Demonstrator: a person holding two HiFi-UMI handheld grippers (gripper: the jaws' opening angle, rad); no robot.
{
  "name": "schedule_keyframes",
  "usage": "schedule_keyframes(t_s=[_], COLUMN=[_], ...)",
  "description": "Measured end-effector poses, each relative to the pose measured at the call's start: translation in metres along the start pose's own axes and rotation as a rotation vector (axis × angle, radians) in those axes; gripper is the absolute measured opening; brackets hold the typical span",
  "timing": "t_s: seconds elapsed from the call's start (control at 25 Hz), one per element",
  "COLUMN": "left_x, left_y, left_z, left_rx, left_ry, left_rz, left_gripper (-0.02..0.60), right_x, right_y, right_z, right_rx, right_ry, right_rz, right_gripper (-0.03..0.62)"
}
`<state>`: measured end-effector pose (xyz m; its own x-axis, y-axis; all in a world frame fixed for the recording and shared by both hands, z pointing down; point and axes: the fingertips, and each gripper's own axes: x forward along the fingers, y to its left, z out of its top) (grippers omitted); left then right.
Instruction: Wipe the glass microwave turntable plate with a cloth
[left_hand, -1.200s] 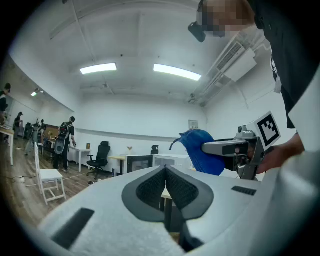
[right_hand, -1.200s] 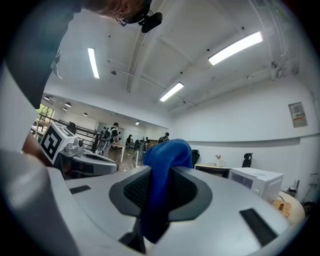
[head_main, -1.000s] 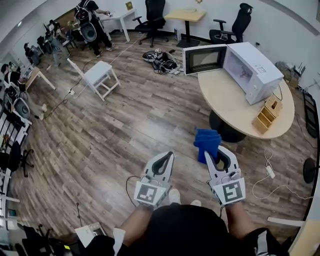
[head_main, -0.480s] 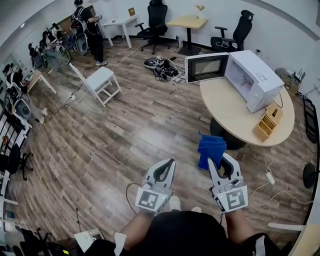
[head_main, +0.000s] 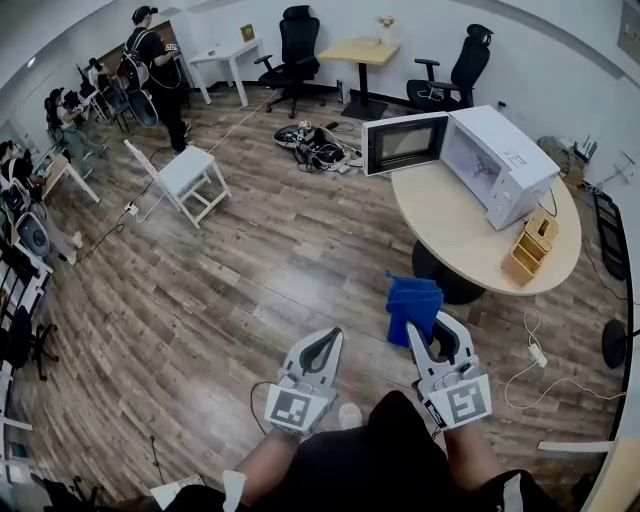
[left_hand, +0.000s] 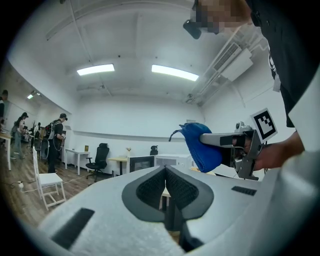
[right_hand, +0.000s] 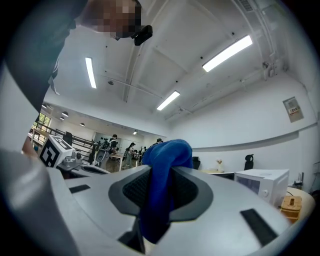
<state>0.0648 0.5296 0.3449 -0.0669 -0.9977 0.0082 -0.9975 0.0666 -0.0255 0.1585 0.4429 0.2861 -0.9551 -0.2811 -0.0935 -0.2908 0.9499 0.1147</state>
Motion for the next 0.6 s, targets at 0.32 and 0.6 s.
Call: schedule_keyframes(t_s=[0.32,0.6], left_x=[0.027,0.083], left_y=[0.033,0.056], left_z=[-0.001,0.002], left_rx=[-0.041,-0.026], left_ry=[0.007,-0.002], left_rz=[-0.008,-0.044], left_gripper=[0.006,0.006], right_x=[0.038,0.082], right_y=[-0.013,-0.054], right_z=[-0.011,-0.022], right_rx=[-0.015,-0.021], right_ry=[0.033,0.04], right_rz=[0.001,-0.021], right_gripper=[0.087,0.087])
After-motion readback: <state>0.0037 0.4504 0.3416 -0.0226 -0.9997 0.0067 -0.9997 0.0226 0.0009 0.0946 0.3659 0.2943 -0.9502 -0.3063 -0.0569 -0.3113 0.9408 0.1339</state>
